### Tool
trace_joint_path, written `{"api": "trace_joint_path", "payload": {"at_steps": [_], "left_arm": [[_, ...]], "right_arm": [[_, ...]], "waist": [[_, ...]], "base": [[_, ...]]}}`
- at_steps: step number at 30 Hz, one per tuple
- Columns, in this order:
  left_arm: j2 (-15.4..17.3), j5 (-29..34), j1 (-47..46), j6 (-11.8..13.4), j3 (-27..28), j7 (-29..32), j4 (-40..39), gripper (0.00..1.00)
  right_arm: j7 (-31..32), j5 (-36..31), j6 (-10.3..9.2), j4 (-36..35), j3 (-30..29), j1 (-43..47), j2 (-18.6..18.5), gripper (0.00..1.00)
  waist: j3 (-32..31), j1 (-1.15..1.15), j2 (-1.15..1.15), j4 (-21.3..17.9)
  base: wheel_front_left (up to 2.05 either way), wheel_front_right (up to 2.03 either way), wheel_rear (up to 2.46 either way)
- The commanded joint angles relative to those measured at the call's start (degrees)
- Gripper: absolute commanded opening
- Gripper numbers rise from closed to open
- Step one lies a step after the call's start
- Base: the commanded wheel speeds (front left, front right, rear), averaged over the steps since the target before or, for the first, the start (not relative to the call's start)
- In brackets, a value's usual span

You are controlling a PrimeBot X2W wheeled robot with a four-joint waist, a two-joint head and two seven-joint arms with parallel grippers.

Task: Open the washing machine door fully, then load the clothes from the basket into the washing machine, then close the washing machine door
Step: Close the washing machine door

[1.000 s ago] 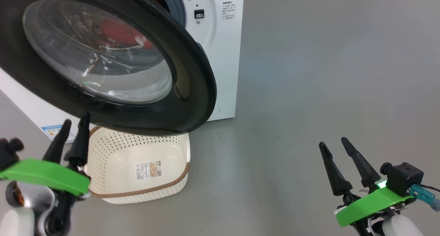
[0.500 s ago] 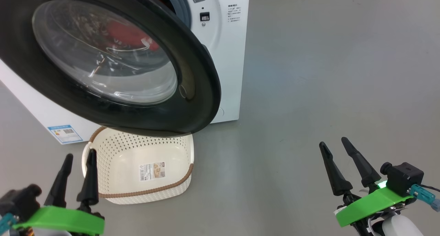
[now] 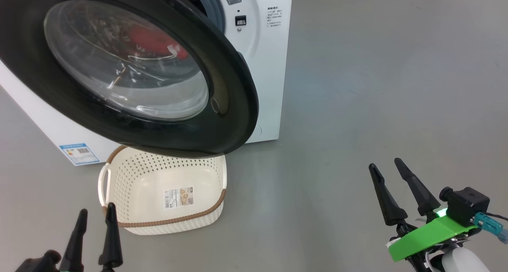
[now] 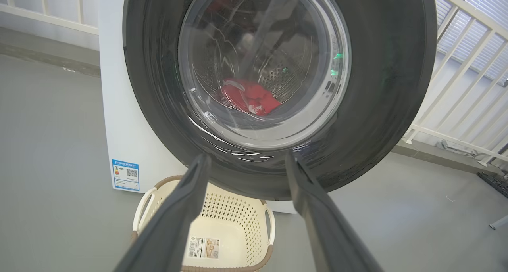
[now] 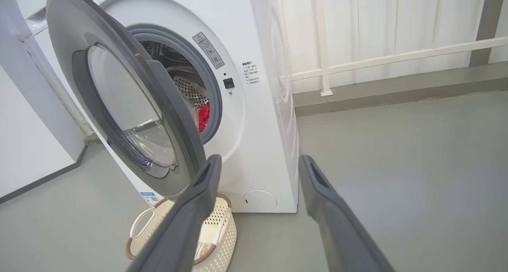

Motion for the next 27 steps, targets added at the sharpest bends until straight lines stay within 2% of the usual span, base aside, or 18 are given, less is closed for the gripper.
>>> {"api": "trace_joint_path", "payload": {"at_steps": [1, 11, 27], "left_arm": [[0.6, 0.8, -0.7, 0.2, 2.2, -0.7, -1.7, 1.00], [-1.9, 3.6, 0.6, -0.8, 3.8, -0.8, -4.4, 1.00], [-2.7, 4.7, 0.4, -1.2, 4.0, -0.8, -3.7, 1.00]], "right_arm": [[-0.3, 0.3, 0.09, -1.5, 1.2, -1.0, -0.8, 1.00], [-0.3, 0.0, 0.09, -1.4, 1.0, -0.7, -1.2, 1.00], [-0.3, 0.3, 0.09, -1.1, 1.7, -0.7, -1.7, 1.00]], "waist": [[0.1, 0.00, 0.00, 0.0], [-0.1, 0.00, 0.00, 0.9], [-0.8, 0.00, 0.00, 1.2]], "base": [[0.00, 0.00, 0.00], [0.00, 0.00, 0.00], [0.00, 0.00, 0.00]]}}
